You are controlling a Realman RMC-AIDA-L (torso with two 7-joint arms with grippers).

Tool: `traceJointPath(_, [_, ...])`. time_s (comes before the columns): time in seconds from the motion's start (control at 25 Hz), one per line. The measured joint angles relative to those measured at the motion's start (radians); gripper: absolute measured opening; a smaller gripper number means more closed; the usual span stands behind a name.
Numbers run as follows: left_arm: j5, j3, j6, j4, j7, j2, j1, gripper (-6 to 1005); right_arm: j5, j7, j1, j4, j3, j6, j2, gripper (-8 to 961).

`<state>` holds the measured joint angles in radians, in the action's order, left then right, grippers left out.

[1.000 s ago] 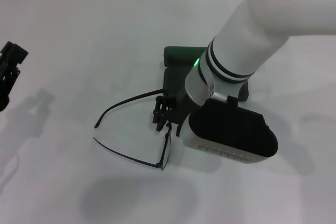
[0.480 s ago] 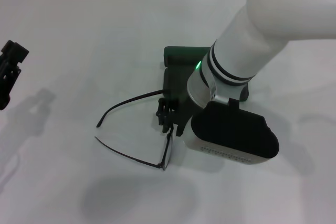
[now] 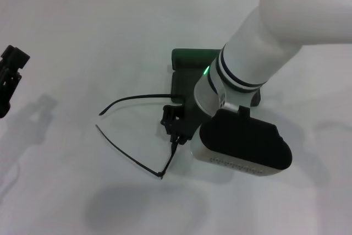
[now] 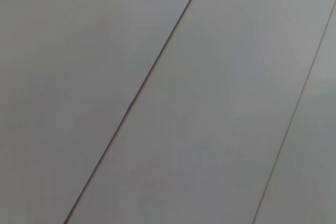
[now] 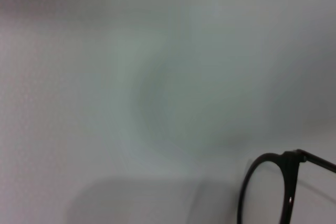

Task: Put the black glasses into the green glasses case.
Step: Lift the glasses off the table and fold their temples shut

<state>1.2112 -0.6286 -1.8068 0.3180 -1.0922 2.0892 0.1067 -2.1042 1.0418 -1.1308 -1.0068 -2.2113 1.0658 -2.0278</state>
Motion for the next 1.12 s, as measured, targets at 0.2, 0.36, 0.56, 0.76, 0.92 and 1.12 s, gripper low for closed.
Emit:
traceJointPath(0.2, [0.001,0.000,0.000,0.000,0.000,0.000,-0.001,223,-0.011,0.032,0.030,-0.045,0.038,0.011,0.000,93])
traceJointPath(0.36, [-0.007,0.004,-0.011,-0.001,0.006,0.000,0.001,223,-0.003,0.098,0.065,-0.081,0.133,0.039,0.000,90])
traceJointPath(0.56, [-0.064,0.008,-0.069,-0.001,0.058,0.000,0.011,222,0.023,0.204,0.125,-0.127,0.244,0.040,0.000,90])
traceJointPath(0.76, [-0.122,0.009,-0.123,-0.001,0.062,0.000,0.031,221,0.180,0.250,0.236,-0.167,0.434,0.080,0.000,89])
traceJointPath(0.92, [-0.162,0.009,-0.156,0.000,0.053,-0.001,0.061,220,0.449,0.243,0.359,-0.153,0.620,0.224,0.003,89])
traceJointPath(1.12, [-0.177,0.003,-0.196,0.010,0.006,-0.002,0.123,219,0.668,0.194,0.524,-0.109,0.715,0.366,0.005,88])
